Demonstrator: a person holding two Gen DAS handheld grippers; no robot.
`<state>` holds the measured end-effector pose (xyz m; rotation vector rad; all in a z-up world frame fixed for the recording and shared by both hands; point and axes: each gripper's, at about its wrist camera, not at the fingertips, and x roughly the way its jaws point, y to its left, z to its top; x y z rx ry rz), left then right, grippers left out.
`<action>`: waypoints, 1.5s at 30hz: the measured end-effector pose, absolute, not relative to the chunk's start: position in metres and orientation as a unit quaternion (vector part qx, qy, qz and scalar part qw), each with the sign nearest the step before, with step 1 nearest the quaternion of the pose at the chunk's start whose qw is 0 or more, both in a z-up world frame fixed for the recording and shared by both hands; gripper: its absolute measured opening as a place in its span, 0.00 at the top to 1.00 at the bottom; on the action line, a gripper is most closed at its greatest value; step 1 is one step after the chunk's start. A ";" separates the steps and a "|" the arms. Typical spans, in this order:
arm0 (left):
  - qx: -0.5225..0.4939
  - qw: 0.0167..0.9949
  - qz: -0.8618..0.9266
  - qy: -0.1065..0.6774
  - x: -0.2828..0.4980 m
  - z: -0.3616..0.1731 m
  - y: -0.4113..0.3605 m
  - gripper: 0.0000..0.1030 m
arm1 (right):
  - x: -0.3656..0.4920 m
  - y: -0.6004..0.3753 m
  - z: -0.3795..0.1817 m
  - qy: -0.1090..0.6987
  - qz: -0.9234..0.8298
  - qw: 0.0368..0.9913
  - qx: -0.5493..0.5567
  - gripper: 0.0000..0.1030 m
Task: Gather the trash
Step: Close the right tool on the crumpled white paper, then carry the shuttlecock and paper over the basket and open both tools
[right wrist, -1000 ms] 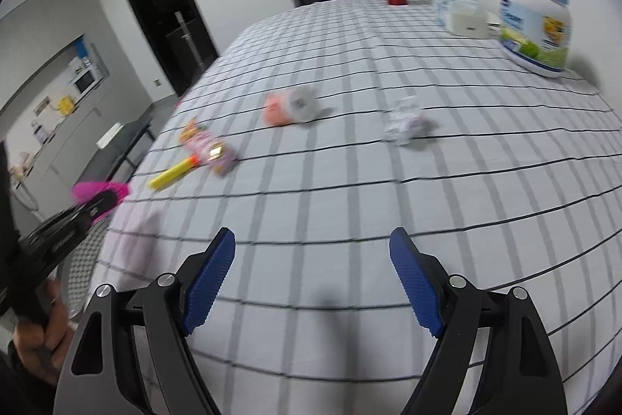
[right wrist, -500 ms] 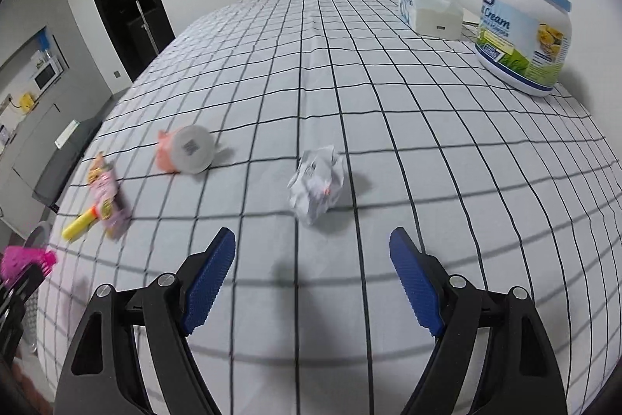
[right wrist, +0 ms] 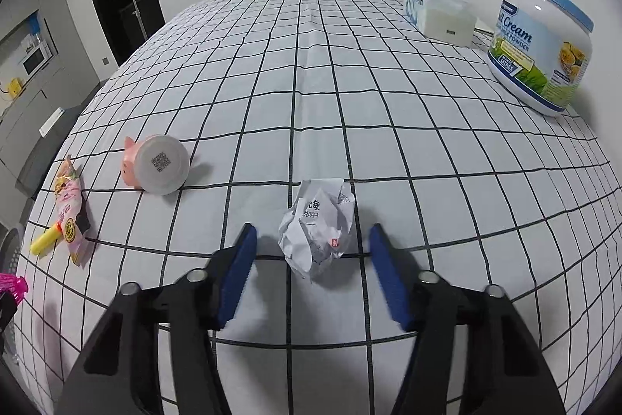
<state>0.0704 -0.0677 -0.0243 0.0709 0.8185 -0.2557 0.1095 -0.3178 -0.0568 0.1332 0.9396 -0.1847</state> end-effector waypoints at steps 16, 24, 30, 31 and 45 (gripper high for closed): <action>0.019 0.914 -0.116 0.388 0.063 -0.017 -0.048 0.95 | 0.059 -0.274 -0.031 0.425 -0.049 0.901 0.067 0.68; 0.012 0.920 -0.106 0.376 0.053 -0.012 -0.025 0.95 | 0.017 -0.216 -0.016 0.408 -0.001 0.911 0.070 0.68; 0.006 0.926 -0.088 0.366 0.043 -0.007 0.000 0.95 | 0.002 -0.174 -0.013 0.403 0.038 0.911 0.074 0.68; 0.004 0.928 -0.084 0.364 0.041 -0.006 0.005 0.95 | 0.000 -0.165 -0.012 0.402 0.045 0.912 0.071 0.68; -0.028 0.933 -0.023 0.358 0.029 -0.005 0.088 0.95 | 0.007 -0.069 -0.005 0.400 0.132 0.906 0.034 0.68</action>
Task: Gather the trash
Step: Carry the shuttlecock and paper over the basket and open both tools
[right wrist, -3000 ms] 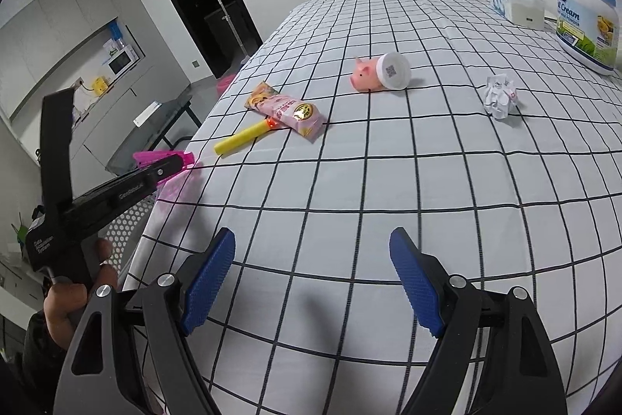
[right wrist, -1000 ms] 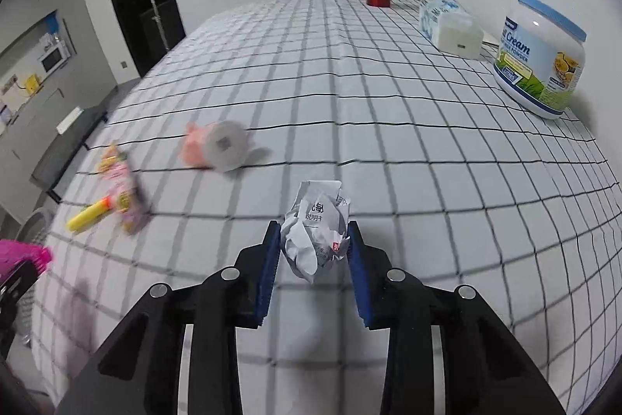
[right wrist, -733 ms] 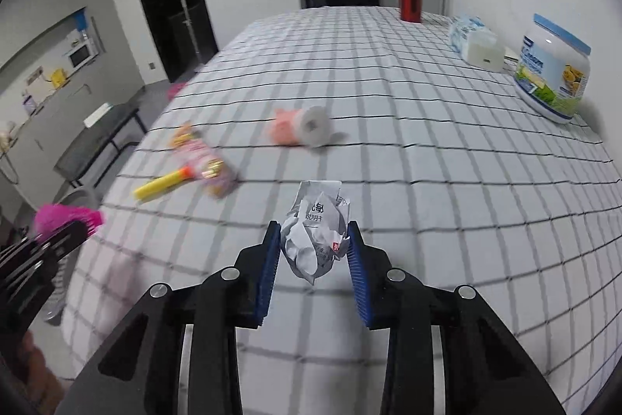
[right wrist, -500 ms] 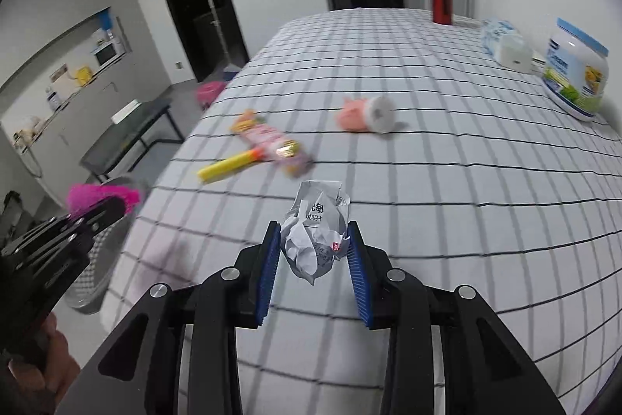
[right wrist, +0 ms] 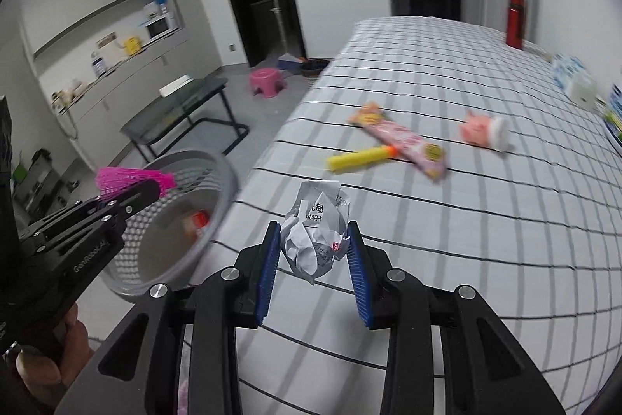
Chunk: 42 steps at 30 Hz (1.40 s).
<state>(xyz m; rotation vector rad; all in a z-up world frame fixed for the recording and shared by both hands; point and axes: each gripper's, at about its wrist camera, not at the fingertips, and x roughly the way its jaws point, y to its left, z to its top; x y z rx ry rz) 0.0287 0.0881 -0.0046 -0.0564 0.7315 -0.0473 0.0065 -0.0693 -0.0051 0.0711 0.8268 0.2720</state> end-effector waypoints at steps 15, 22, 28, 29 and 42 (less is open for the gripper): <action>-0.051 0.917 0.049 0.393 0.043 -0.035 0.180 0.95 | 0.043 0.045 -0.022 0.423 0.235 0.875 -0.017 0.68; -0.058 0.910 0.055 0.406 0.051 -0.046 0.199 0.95 | 0.064 0.075 -0.037 0.437 0.260 0.860 -0.033 0.68; -0.060 0.904 0.058 0.419 0.057 -0.057 0.205 0.95 | 0.071 0.084 -0.047 0.451 0.267 0.851 -0.034 0.68; -0.061 0.903 0.059 0.421 0.058 -0.059 0.206 0.95 | 0.071 0.085 -0.048 0.451 0.268 0.851 -0.034 0.68; -0.068 0.893 0.071 0.439 0.060 -0.071 0.213 0.94 | 0.075 0.088 -0.052 0.456 0.277 0.845 -0.030 0.67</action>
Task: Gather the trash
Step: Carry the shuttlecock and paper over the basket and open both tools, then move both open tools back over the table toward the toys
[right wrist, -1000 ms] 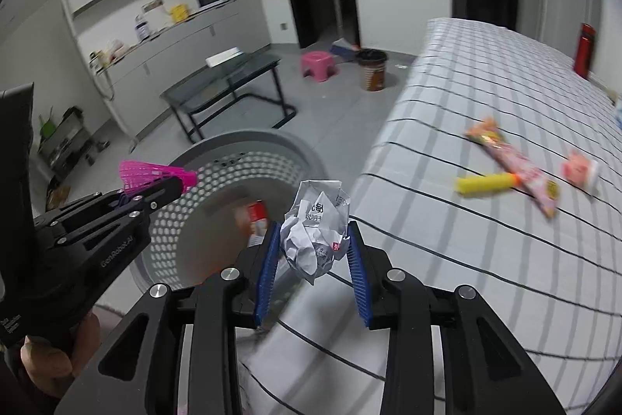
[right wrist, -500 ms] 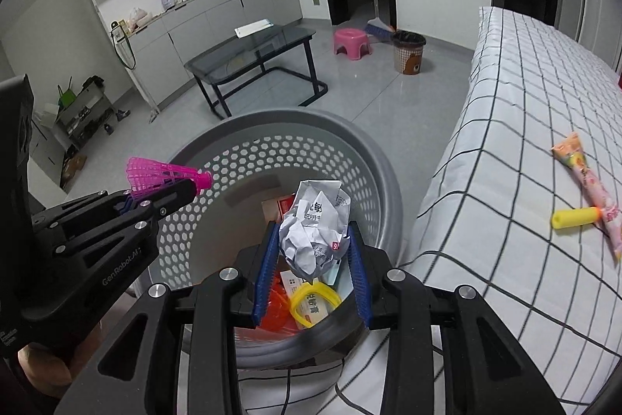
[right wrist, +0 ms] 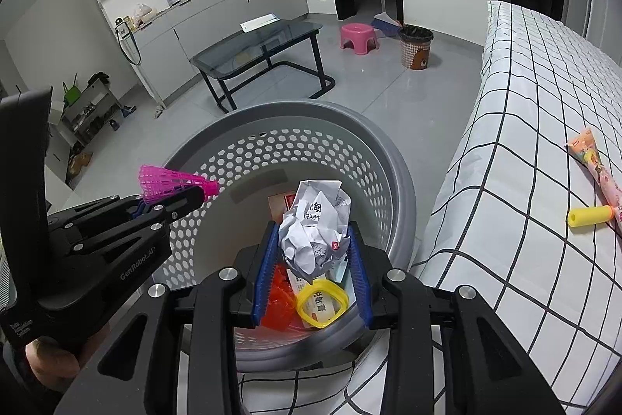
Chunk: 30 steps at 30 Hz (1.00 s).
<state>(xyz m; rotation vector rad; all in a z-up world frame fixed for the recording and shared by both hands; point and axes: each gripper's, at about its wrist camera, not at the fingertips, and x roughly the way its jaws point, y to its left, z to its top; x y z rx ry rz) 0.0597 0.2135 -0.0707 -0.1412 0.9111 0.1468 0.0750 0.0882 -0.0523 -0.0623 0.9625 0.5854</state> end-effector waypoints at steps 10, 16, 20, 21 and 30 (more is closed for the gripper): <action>-0.063 0.885 0.083 0.454 0.059 -0.076 0.218 0.92 | 0.074 0.084 -0.049 0.448 0.279 0.849 -0.020 0.51; -0.062 0.884 0.092 0.454 0.057 -0.078 0.220 0.51 | 0.076 0.081 -0.048 0.447 0.278 0.850 -0.016 0.50; -0.060 0.886 0.097 0.449 0.055 -0.075 0.221 0.46 | 0.076 0.080 -0.048 0.446 0.278 0.851 -0.015 0.50; -0.061 0.886 0.098 0.448 0.054 -0.075 0.221 0.44 | 0.076 0.080 -0.048 0.446 0.277 0.851 -0.015 0.50; -0.062 0.889 0.105 0.441 0.051 -0.069 0.225 0.31 | 0.076 0.079 -0.045 0.442 0.278 0.853 -0.013 0.47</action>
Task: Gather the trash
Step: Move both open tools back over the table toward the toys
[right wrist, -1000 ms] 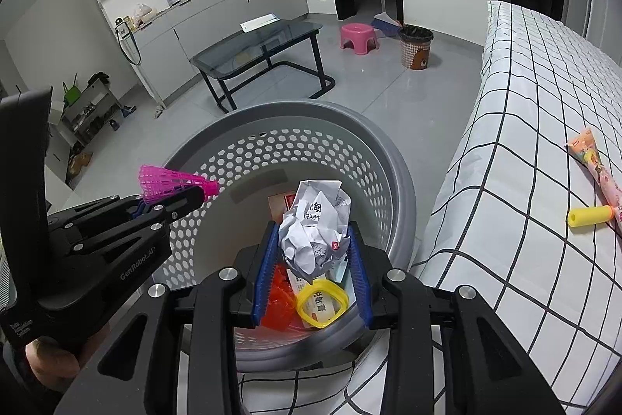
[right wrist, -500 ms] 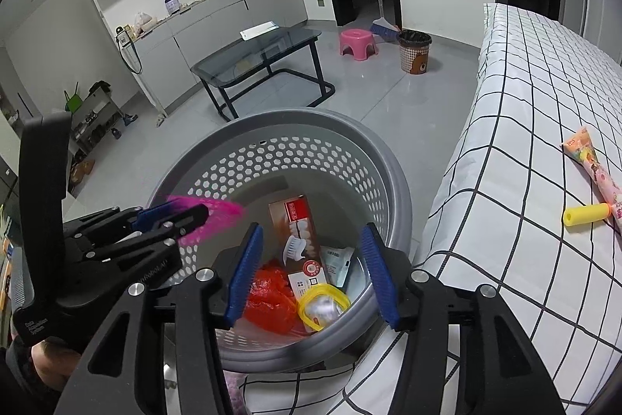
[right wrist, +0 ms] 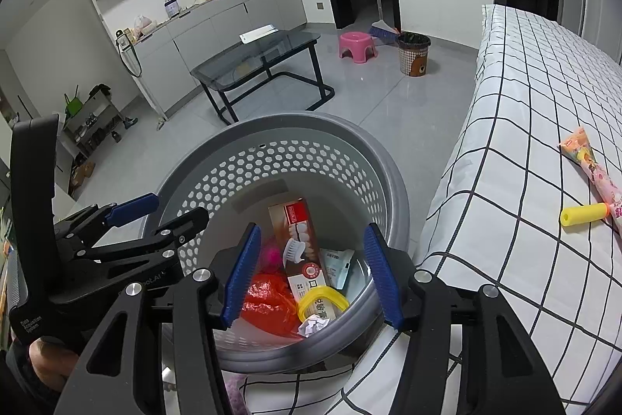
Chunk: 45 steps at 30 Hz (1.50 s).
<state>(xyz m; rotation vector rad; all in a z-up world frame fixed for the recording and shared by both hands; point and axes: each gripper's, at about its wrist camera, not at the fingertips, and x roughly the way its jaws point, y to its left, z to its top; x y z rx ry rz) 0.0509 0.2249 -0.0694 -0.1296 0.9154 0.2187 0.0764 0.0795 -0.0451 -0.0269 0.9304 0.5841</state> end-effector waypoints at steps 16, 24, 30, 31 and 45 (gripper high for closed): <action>-0.065 0.903 0.107 0.411 0.040 -0.047 0.214 0.08 | 0.055 0.049 -0.020 0.403 0.241 0.883 -0.011 0.33; -0.051 0.916 0.071 0.392 0.045 -0.031 0.176 0.06 | 0.039 -0.013 -0.007 0.385 0.168 0.907 -0.014 0.27; -0.043 0.922 0.022 0.385 0.059 -0.023 0.130 0.06 | 0.028 -0.077 -0.003 0.381 0.108 0.918 0.001 0.26; -0.041 0.922 0.014 0.385 0.062 -0.023 0.121 0.06 | 0.027 -0.091 -0.003 0.381 0.095 0.920 0.006 0.26; -0.002 0.918 -0.061 0.392 0.107 -0.031 0.011 0.06 | 0.050 -0.209 -0.006 0.394 0.022 0.918 0.039 0.26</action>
